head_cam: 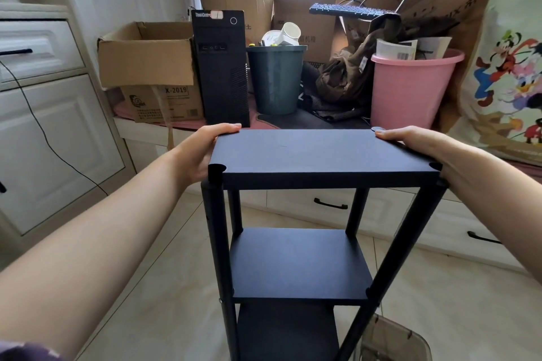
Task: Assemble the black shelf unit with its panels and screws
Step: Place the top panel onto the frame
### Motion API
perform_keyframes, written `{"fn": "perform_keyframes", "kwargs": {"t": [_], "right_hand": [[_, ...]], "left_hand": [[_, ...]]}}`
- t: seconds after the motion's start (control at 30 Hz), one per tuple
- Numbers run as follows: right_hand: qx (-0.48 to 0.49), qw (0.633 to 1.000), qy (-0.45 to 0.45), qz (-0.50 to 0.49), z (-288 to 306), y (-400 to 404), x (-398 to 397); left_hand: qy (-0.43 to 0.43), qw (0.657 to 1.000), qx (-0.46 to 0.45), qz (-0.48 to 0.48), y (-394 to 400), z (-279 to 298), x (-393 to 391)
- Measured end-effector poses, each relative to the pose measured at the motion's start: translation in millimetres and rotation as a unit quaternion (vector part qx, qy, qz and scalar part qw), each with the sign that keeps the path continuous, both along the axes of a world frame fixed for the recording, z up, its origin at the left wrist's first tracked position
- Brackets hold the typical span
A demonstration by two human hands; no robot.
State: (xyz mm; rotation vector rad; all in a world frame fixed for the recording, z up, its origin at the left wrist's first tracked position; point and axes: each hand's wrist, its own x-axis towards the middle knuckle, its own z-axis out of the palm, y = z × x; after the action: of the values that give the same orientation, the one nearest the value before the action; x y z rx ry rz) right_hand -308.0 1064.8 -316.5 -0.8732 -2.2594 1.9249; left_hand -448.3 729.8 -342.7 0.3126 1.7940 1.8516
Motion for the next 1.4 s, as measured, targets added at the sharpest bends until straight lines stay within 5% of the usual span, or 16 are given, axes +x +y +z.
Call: {"fn": "perform_keyframes", "kwargs": {"t": [0.9,1.4], "right_hand": [[0.001,1.000,-0.022,-0.014,-2,4,6],[0.040,0.999,-0.025,-0.006,3,6,2]], "left_hand": [[0.057,0.996,0.057,-0.022,-15,-13,15],[0.090,0.993,0.056,0.049,3,-19,2]]}}
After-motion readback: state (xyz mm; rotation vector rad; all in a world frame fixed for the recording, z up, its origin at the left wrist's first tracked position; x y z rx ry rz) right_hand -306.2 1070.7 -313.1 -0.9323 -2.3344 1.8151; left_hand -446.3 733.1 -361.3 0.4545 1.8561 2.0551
